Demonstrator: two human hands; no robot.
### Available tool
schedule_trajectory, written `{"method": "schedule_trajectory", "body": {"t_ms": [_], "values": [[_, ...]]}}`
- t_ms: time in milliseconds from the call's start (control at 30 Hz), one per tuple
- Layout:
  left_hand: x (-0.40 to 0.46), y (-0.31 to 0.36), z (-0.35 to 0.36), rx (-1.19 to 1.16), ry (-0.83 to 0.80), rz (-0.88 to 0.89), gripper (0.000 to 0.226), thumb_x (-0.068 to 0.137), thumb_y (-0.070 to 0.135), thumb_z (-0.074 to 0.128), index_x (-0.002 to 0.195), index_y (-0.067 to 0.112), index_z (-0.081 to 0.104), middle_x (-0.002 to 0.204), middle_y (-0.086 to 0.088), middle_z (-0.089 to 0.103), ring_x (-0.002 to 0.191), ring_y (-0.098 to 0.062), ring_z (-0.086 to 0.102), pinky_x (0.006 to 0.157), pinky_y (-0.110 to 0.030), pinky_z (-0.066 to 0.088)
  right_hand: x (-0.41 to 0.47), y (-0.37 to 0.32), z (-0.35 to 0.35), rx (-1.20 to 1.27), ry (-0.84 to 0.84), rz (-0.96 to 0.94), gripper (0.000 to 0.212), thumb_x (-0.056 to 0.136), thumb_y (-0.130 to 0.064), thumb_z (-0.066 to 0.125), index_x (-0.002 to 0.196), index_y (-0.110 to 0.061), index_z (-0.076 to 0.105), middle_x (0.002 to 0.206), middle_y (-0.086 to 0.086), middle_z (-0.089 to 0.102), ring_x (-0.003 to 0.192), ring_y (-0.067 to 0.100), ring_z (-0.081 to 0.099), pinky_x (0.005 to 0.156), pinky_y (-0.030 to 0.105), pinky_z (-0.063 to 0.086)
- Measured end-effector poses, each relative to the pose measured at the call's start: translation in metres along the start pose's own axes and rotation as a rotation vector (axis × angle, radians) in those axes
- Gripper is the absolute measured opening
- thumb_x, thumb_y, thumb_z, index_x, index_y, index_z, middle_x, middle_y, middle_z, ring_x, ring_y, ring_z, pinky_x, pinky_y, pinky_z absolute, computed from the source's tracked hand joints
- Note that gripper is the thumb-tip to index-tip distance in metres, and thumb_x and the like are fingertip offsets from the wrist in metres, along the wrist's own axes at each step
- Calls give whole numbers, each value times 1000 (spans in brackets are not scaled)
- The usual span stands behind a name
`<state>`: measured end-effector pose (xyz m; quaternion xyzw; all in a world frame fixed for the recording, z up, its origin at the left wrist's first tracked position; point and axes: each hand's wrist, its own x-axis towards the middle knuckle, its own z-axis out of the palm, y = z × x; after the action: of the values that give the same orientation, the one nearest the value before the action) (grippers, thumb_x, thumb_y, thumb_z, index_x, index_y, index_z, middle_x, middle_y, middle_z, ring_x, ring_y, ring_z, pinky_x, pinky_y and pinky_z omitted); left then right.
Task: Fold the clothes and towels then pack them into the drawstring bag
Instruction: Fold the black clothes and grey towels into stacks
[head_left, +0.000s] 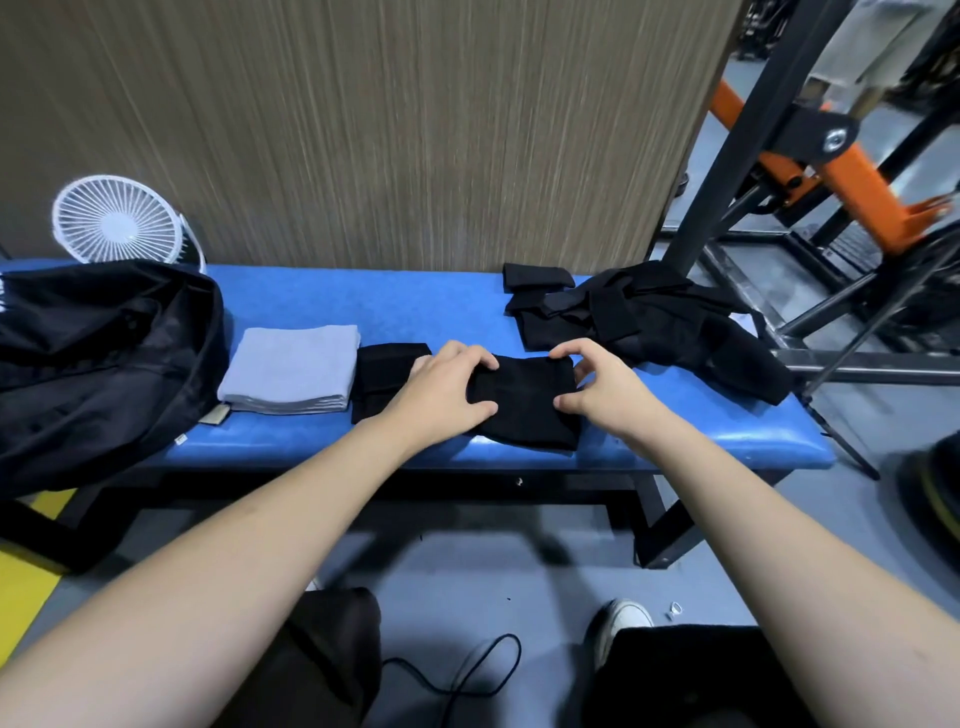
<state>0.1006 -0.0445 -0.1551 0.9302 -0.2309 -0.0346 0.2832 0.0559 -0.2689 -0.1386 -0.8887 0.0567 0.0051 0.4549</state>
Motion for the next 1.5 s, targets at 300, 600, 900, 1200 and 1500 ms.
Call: {"method": "schedule_trajectory", "body": {"t_ms": [300, 600, 900, 1200, 1500], "values": [[2, 5, 4, 80, 74, 27, 33, 96, 29, 59, 128, 24, 55, 142, 7, 34, 124, -28, 42, 106, -31, 31, 6, 6, 7, -147, 70, -111, 41, 83, -7, 72, 117, -26, 60, 117, 5, 52, 88, 20, 56, 82, 31, 48], [1, -7, -1, 452, 174, 126, 37, 98, 30, 47, 131, 20, 58, 135, 6, 52, 134, -14, 36, 124, -40, -3, 14, 2, 24, -581, 17, -163, 42, 91, -40, 61, 132, -34, 56, 128, -4, 45, 120, 22, 37, 99, 33, 27], [9, 9, 0, 312, 286, 140, 25, 95, 25, 53, 117, 25, 64, 122, 10, 56, 124, -13, 45, 122, -34, 8, 10, 12, -5, -391, 120, -162, 27, 91, -31, 63, 118, -31, 62, 116, -6, 56, 112, 19, 50, 100, 38, 40], [36, 61, 22, 148, 312, 169, 25, 94, 21, 55, 117, 27, 62, 119, 13, 60, 117, -13, 49, 109, -27, 22, 8, 28, -41, -218, 375, -78, 29, 91, -14, 59, 120, -18, 59, 125, -6, 43, 74, 9, 57, 78, 30, 49], [87, 99, 58, 76, 140, 85, 48, 89, 27, 62, 135, 35, 50, 130, 6, 55, 119, -19, 48, 106, -34, 29, 23, 29, -44, 26, 278, 17, 40, 89, -13, 59, 128, -25, 55, 130, -4, 40, 92, 24, 66, 90, 37, 54]]}}
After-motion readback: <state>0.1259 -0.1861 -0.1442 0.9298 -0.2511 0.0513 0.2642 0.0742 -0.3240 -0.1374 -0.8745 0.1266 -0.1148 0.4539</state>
